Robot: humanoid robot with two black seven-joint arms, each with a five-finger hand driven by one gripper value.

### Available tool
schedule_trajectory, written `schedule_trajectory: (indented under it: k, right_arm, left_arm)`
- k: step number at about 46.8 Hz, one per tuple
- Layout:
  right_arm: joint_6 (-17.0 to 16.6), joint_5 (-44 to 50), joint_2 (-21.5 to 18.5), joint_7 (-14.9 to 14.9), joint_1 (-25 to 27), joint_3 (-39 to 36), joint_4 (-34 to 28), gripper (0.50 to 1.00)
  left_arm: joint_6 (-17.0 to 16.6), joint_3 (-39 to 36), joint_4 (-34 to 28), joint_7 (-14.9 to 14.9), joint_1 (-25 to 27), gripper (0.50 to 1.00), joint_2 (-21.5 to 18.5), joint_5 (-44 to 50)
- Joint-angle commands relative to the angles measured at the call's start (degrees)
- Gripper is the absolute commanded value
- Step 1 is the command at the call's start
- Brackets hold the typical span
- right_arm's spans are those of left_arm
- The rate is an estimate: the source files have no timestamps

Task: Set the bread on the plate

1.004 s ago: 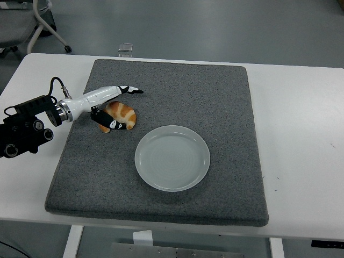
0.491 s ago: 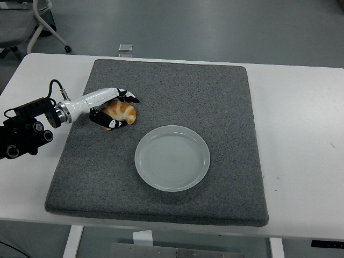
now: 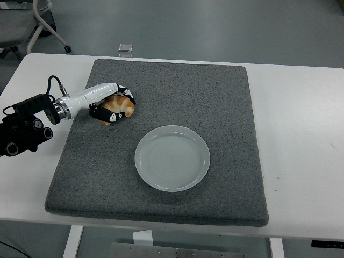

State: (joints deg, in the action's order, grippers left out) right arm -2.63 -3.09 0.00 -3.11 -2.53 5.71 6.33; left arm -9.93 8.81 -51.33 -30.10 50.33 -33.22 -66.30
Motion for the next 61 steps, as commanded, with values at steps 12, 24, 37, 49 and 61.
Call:
schedule_trajectory:
  k: [12,24,37,49,61]
  right_arm:
    - [0.0,0.01,0.0,0.03,-0.02,0.0,0.0,0.93]
    - [0.0,0.01,0.0,-0.05,-0.02,0.0,0.0,0.93]
    - [0.0,0.01,0.0,-0.05,-0.02,0.0,0.0,0.93]
    - [0.0,0.01,0.0,-0.05,-0.02,0.0,0.0,0.93]
    - [0.0,0.01,0.0,0.03,-0.02,0.0,0.0,0.93]
  left_arm:
    - [0.35,-0.02,-0.09,-0.14,-0.15,0.5,-0.52,0.64]
    - [0.35,-0.02,-0.26,-0.14,2.4,0.5,-4.3,-0.06]
    - [2.01,-0.11,-0.62,-0.14,7.06,0.5,-9.58,-0.15]
    - [3.51,-0.02,-0.62,-0.14,11.19,0.5,-10.98,-0.15]
    - [3.6,-1.42,-3.6,0.21,17.07,0.5,-10.9,-0.41]
